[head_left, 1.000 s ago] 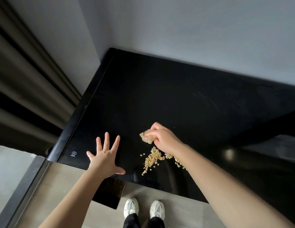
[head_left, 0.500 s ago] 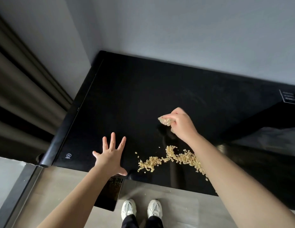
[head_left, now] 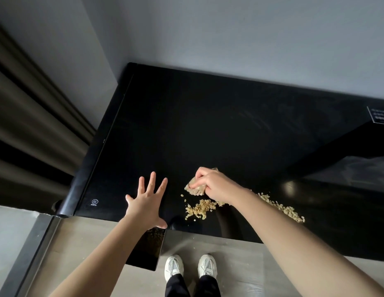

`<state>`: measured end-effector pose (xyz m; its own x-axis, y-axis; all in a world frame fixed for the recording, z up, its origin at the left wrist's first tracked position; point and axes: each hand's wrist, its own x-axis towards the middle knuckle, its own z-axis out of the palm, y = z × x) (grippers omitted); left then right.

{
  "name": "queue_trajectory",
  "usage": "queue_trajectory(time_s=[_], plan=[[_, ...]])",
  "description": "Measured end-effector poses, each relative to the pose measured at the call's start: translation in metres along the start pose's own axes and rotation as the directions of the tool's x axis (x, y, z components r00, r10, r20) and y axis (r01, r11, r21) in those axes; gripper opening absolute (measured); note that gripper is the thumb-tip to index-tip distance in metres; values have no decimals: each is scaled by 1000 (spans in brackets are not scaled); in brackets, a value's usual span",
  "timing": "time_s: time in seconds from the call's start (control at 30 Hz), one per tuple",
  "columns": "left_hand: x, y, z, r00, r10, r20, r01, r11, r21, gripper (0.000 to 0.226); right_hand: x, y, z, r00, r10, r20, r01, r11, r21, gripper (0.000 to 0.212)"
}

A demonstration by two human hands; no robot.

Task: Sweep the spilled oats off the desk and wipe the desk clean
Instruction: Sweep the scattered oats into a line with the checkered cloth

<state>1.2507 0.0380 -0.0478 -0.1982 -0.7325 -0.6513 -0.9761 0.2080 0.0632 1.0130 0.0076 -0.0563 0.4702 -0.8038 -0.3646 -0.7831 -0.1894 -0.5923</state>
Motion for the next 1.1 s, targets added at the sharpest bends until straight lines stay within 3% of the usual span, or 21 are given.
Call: queue_trajectory(time_s=[0.13, 0.3, 0.5, 0.63, 0.73, 0.83, 0.97, 1.03, 1.1], plan=[[-6, -8, 2, 999, 33, -3, -33, 999, 0, 128, -4, -8, -15, 988, 25, 154, -17, 998, -56, 51], [-6, -12, 3, 998, 22, -52, -25, 998, -53, 121, 15, -41, 2, 996, -43, -78, 36, 996, -84, 52], [-7, -16, 6, 996, -82, -32, 78, 992, -101, 127, 9, -48, 37, 986, -155, 58, 162, 977, -140, 40], [-7, -12, 4, 997, -79, -13, 77, 993, -91, 127, -13, -34, 19, 977, -134, 164, 164, 969, -186, 28], [-7, -6, 3, 998, -57, 4, 57, 996, -73, 126, -23, -32, 4, 977, -65, 203, 104, 977, -187, 33], [-5, 8, 0, 1000, 26, 11, -26, 1000, -16, 124, -27, -25, -17, 997, 75, -26, -76, 996, -52, 44], [1, 26, -4, 993, 119, 22, -119, 992, 36, 122, -33, 13, -44, 889, 239, -391, -296, 950, -94, 37], [4, 35, -6, 991, 130, 19, -131, 990, 52, 122, -35, 32, -47, 816, 360, -453, -436, 897, -71, 37], [5, 42, -6, 991, 133, 18, -134, 989, 67, 122, -36, 40, -41, 800, 429, -419, -476, 879, -9, 37]])
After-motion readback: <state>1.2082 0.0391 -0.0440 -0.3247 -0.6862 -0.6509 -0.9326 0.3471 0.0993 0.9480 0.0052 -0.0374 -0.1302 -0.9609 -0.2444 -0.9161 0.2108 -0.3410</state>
